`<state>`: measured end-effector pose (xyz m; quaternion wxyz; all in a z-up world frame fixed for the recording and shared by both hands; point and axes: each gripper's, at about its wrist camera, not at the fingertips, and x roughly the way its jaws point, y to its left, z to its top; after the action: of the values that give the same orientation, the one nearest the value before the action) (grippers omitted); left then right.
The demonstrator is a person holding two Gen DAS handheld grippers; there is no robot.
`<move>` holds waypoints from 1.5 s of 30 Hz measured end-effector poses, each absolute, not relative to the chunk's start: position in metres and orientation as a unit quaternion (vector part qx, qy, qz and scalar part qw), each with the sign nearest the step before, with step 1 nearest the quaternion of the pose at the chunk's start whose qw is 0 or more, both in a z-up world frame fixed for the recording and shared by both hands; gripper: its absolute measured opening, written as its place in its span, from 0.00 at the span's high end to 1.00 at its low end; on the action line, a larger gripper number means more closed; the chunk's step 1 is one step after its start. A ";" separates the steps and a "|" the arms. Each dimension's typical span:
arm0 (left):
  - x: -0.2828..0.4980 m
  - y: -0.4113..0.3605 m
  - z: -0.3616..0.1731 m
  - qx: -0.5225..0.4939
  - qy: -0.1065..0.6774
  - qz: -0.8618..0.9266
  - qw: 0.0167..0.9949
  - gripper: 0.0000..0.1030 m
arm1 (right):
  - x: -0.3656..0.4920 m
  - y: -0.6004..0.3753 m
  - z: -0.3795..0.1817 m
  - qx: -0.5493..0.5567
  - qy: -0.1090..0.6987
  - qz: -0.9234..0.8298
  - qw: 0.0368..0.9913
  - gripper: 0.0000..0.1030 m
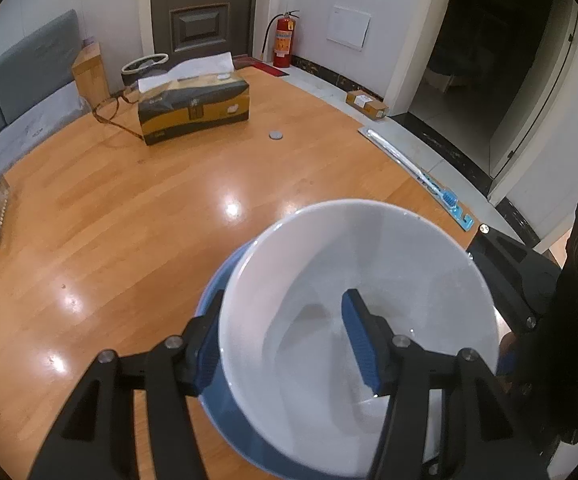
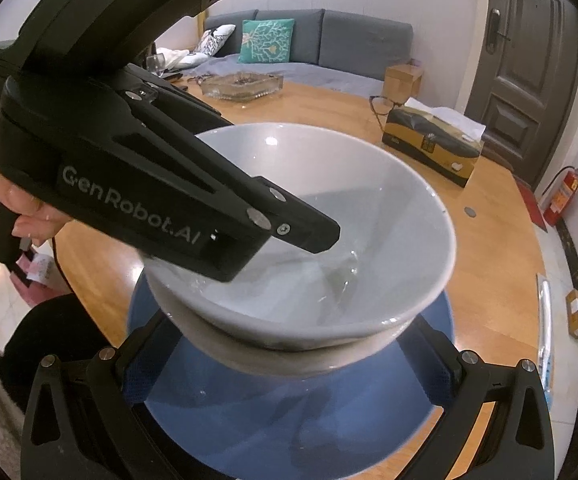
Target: Organize plates and bowls
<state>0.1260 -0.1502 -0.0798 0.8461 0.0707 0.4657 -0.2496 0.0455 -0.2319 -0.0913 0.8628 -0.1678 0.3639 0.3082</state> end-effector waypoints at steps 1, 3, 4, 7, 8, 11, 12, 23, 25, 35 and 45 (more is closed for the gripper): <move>0.126 -0.149 -0.078 0.070 0.464 -0.249 0.847 0.46 | 0.045 -0.232 -0.091 -0.169 0.363 0.307 0.863 0.01; 0.124 -0.148 -0.074 0.070 0.460 -0.247 0.850 0.44 | 0.043 -0.233 -0.089 -0.169 0.361 0.307 0.864 0.01; 0.123 -0.147 -0.073 0.071 0.459 -0.247 0.850 0.44 | 0.043 -0.234 -0.088 -0.167 0.361 0.306 0.865 0.01; 0.117 -0.144 -0.067 0.076 0.455 -0.244 0.853 0.40 | 0.039 -0.236 -0.081 -0.163 0.355 0.303 0.869 0.01; 0.115 -0.142 -0.065 0.075 0.452 -0.242 0.855 0.34 | 0.037 -0.236 -0.078 -0.163 0.352 0.301 0.871 0.01; 0.108 -0.138 -0.055 0.075 0.441 -0.238 0.862 0.29 | 0.031 -0.236 -0.072 -0.167 0.345 0.298 0.874 0.01; 0.105 -0.137 -0.052 0.074 0.437 -0.237 0.864 0.29 | 0.028 -0.236 -0.070 -0.169 0.343 0.298 0.875 0.01; 0.069 -0.114 -0.011 0.055 0.373 -0.215 0.901 0.17 | 0.002 -0.247 -0.041 -0.168 0.314 0.286 0.889 0.01; 0.064 -0.109 -0.006 0.055 0.357 -0.202 0.910 0.15 | -0.002 -0.249 -0.035 -0.164 0.306 0.284 0.894 0.01; 0.035 -0.078 0.008 0.049 0.276 -0.118 0.953 0.08 | -0.006 -0.258 -0.009 -0.126 0.255 0.253 0.925 0.01; 0.009 -0.044 0.018 0.009 0.225 -0.045 0.973 0.03 | -0.001 -0.249 0.008 -0.116 0.215 0.219 0.945 0.01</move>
<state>0.0087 -0.0442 0.0180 0.9733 0.0089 0.2251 -0.0449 -0.0015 -0.2490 0.0082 0.9447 -0.1158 0.2151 0.2190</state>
